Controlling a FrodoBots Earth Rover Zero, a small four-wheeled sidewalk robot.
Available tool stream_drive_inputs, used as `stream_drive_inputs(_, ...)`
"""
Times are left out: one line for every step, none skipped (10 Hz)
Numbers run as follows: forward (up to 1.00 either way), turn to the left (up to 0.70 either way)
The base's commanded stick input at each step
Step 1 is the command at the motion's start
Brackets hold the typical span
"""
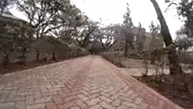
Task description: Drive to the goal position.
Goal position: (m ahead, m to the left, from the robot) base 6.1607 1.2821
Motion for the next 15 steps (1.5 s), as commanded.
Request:
stream_drive_inputs(0.7,0.01)
stream_drive_inputs(0.7,0.0)
stream_drive_inputs(0.7,0.0)
stream_drive_inputs(0.7,0.0)
stream_drive_inputs(0.7,0.0)
stream_drive_inputs(0.7,0.0)
stream_drive_inputs(0.7,0.0)
stream_drive_inputs(0.7,0.0)
stream_drive_inputs(0.7,0.0)
stream_drive_inputs(0.7,0.0)
stream_drive_inputs(0.7,0.0)
stream_drive_inputs(0.7,0.0)
stream_drive_inputs(0.7,0.0)
stream_drive_inputs(0.7,-0.33)
stream_drive_inputs(0.7,-0.33)
